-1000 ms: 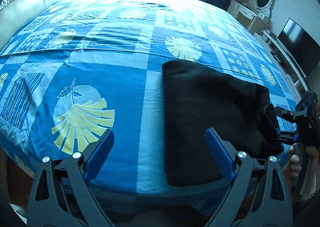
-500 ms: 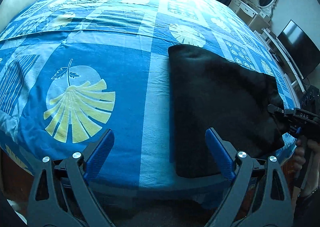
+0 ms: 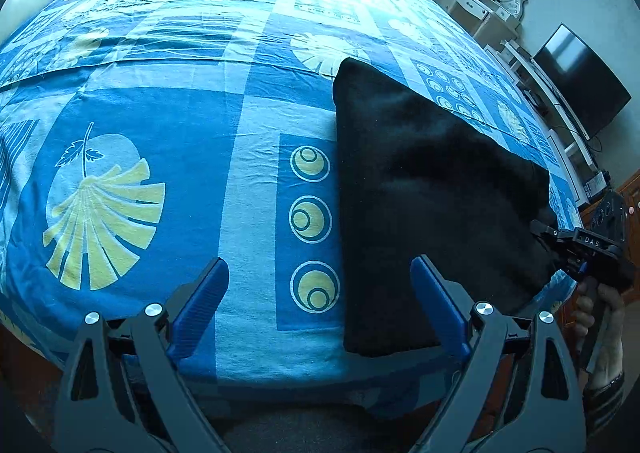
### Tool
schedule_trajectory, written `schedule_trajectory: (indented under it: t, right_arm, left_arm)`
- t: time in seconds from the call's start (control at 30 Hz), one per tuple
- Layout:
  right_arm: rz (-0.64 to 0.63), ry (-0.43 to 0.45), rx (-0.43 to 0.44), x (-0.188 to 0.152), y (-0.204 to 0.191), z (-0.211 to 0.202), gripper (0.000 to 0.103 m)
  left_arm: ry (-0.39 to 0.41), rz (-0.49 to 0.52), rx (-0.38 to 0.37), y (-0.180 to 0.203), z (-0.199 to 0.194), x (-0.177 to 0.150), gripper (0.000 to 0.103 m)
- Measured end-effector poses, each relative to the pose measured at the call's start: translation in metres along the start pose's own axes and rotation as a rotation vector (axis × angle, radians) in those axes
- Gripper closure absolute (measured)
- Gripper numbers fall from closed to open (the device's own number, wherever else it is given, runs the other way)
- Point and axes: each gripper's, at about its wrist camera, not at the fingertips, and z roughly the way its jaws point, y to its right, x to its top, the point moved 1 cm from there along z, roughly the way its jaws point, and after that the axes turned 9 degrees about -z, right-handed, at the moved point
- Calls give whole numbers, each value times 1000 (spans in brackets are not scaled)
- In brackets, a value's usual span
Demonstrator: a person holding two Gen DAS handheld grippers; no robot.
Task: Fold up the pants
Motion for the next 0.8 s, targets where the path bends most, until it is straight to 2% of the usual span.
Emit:
schedule_trajectory:
  t: [0.23,0.53,0.8]
  right_arm:
    - [88,23,129,-7,24,0,89]
    - [124,42,162,-9,28,-2,88]
    - [174,62,191,-16,34,-10,78]
  left_arm:
    - [5,11,14,2,1,-1,11]
    - [-1,8,20,1,4,-2,11]
    - [-1,11,20,0,4,-3,11]
